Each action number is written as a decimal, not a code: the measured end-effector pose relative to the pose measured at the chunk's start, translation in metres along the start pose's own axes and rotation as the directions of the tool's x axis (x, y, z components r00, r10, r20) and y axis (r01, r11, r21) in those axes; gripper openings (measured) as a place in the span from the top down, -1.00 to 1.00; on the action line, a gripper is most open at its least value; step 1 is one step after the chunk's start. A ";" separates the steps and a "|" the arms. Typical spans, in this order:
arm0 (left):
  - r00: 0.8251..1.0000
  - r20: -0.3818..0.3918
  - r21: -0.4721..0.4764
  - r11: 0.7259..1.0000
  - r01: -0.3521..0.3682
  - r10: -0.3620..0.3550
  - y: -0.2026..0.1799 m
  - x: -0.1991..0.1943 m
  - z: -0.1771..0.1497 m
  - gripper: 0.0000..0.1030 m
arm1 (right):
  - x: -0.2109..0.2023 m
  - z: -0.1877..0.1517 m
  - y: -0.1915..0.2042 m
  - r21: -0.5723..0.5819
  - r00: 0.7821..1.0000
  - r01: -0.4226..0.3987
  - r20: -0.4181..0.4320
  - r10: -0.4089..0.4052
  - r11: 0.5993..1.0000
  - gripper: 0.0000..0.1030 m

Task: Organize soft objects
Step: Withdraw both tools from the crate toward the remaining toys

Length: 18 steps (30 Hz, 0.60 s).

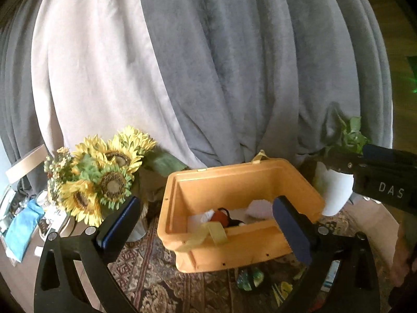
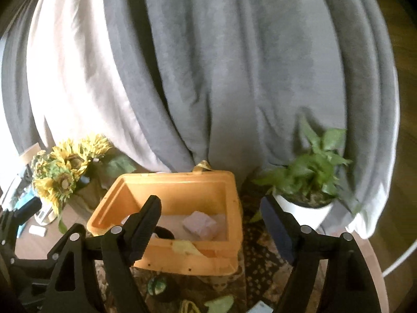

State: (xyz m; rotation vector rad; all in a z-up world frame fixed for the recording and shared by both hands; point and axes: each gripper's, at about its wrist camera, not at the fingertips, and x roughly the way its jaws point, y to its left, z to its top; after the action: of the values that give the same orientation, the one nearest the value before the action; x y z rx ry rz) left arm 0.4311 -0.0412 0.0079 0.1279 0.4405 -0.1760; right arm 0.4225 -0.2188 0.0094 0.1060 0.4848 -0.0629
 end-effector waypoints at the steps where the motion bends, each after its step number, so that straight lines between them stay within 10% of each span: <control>1: 1.000 0.000 -0.002 1.000 0.001 -0.001 -0.002 -0.004 -0.002 -1.00 | -0.005 -0.003 -0.001 0.007 1.000 0.005 0.008 -0.005 1.000 -0.54; 18: 0.999 0.041 0.066 0.998 -0.008 0.005 -0.021 -0.049 -0.042 -1.00 | -0.042 -0.059 -0.026 0.073 0.988 0.152 -0.044 -0.149 0.986 -0.62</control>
State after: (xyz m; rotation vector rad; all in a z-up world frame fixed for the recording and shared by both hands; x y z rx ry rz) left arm 0.3659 -0.0477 -0.0097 0.1903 0.3941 -0.1865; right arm 0.3562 -0.2359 -0.0252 0.1457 0.5286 -0.2284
